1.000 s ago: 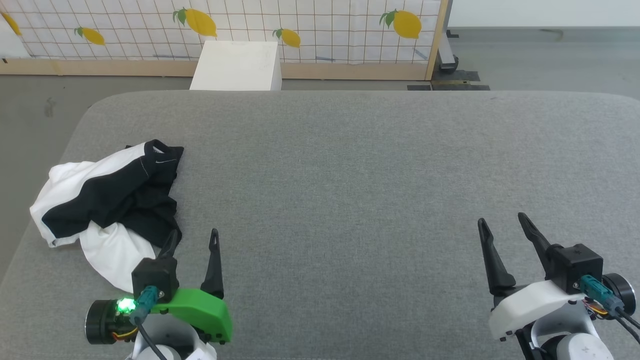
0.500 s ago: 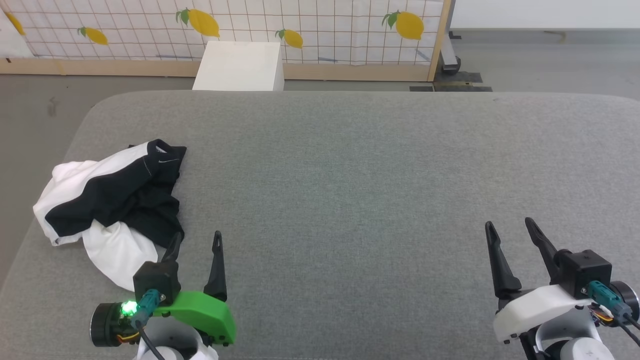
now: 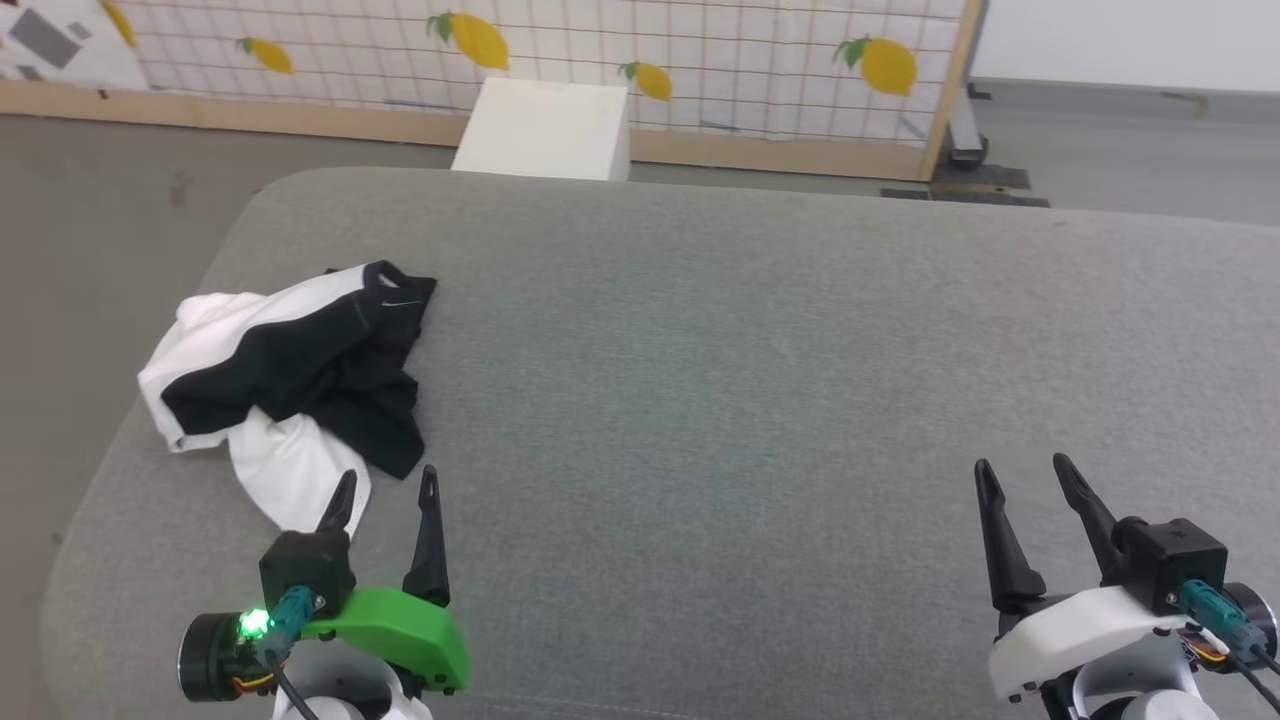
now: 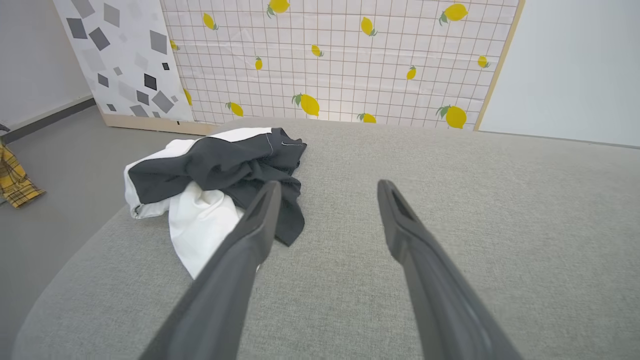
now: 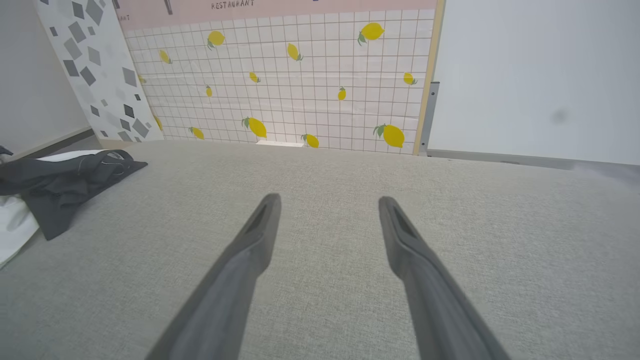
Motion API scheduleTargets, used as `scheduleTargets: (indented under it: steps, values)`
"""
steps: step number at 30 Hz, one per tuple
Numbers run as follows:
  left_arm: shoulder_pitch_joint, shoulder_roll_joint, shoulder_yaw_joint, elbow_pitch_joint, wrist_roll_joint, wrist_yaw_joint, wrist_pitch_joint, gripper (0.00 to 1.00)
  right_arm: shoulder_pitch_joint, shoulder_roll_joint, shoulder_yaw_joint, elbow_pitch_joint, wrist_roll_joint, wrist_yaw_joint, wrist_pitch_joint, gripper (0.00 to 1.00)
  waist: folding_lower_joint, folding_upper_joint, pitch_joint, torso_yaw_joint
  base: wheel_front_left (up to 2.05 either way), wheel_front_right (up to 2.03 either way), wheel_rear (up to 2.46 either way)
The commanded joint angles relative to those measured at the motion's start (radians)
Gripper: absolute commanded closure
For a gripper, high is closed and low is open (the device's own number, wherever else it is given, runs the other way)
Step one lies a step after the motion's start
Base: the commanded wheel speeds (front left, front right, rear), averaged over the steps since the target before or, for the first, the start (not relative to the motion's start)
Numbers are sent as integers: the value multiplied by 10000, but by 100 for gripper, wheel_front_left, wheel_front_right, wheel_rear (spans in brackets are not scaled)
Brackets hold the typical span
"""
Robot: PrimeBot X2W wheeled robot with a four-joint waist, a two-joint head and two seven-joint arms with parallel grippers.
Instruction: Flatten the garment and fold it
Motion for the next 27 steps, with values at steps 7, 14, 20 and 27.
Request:
scheduleTargets:
  steps: [7, 14, 20, 27]
  values:
    - [168, 52, 143, 79, -178, 109, -218, 0, 124, 4, 69, 235, 284, -7, -226, 0, 0, 0, -84, 904, 0, 0, 0]
    - [253, 74, 92, 173, -249, 108, -363, 0, 183, 5, 147, 380, 421, -8, -372, 0, 0, 0, -126, 1574, 0, 0, 0]
    - [300, 78, 62, 264, -339, 135, -486, 0, 241, 5, 176, 514, 593, -8, -496, 0, 0, 0, -170, 2092, 0, 0, 0]
    - [404, 99, 73, 355, -454, 174, -627, 0, 293, 6, 223, 669, 761, -9, -637, 0, 0, 0, -210, 2486, 0, 0, 0]
